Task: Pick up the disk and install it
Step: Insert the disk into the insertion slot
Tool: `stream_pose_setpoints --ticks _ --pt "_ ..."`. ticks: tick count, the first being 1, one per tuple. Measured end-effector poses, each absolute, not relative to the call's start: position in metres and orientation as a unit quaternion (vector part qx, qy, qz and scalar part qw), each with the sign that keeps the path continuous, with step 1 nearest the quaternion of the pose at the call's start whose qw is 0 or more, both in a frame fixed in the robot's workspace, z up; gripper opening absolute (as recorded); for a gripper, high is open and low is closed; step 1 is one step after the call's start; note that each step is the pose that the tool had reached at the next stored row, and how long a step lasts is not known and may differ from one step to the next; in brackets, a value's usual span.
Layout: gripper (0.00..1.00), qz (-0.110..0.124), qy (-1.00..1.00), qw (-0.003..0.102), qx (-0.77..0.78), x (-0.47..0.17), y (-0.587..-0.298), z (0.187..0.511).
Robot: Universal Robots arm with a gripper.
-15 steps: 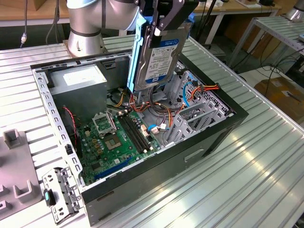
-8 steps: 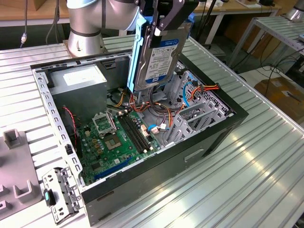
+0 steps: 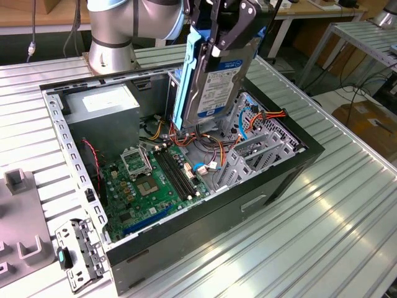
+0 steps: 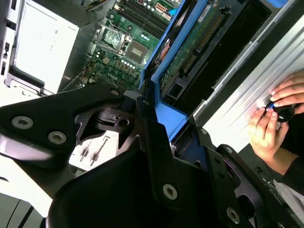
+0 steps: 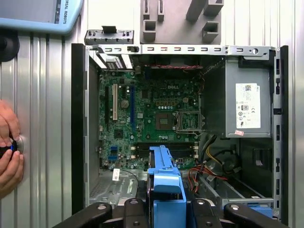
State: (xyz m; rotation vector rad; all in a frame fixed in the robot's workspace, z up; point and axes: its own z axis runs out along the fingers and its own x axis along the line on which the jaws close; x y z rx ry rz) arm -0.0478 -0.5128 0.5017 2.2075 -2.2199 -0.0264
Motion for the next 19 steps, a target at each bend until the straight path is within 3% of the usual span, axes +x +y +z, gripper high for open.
stream_pose_setpoints --ticks 5,19 --pt "0.37 -0.007 -0.709 0.007 0.705 -0.047 -0.531 0.501" --pt "0.37 -0.006 -0.709 0.008 0.705 -0.023 -0.535 0.499"
